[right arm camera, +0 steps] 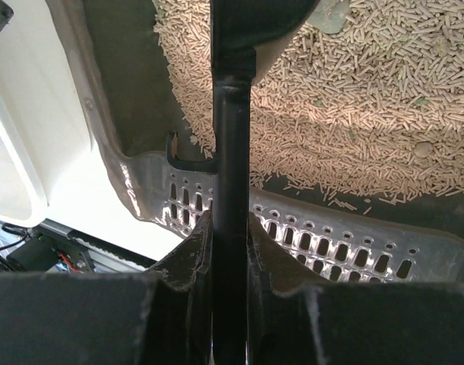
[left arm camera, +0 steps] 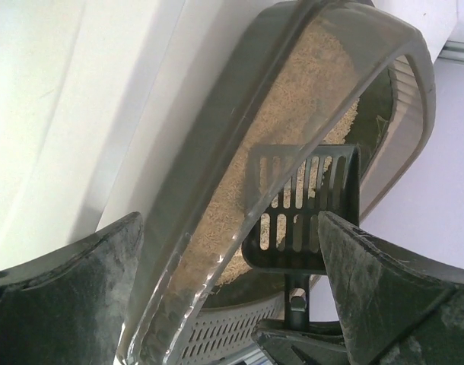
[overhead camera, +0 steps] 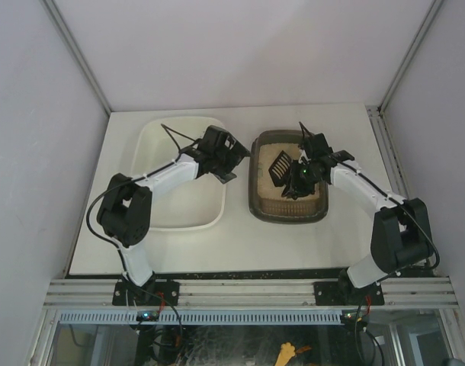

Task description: Clean the litter box

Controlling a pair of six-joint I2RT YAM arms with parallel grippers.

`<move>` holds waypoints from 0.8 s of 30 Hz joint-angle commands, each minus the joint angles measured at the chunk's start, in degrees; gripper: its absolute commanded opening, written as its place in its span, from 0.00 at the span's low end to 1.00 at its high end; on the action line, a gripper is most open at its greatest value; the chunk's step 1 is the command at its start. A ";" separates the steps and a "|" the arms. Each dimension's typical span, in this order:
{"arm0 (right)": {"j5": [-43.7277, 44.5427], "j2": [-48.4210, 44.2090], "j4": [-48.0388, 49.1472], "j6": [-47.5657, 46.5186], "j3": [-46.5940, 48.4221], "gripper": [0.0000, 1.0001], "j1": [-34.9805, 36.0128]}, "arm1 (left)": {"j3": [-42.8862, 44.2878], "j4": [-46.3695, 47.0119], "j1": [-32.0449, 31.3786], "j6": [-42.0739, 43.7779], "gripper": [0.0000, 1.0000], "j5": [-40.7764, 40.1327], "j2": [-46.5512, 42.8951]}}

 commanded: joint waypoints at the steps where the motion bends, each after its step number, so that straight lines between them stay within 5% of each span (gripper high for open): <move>1: 1.20 1.04 -1.10 -2.73 2.60 0.00 0.24 | 3.37 -0.58 -0.93 -2.72 1.00 -0.31 0.88; 15: 3.76 11.36 -5.82 -4.08 12.90 0.00 6.53 | 0.20 2.39 -1.42 -2.27 1.00 -0.43 -1.54; 24: -5.34 14.29 -0.96 -4.30 12.39 0.00 6.94 | -0.82 3.75 -1.29 -1.56 1.00 -0.22 -3.13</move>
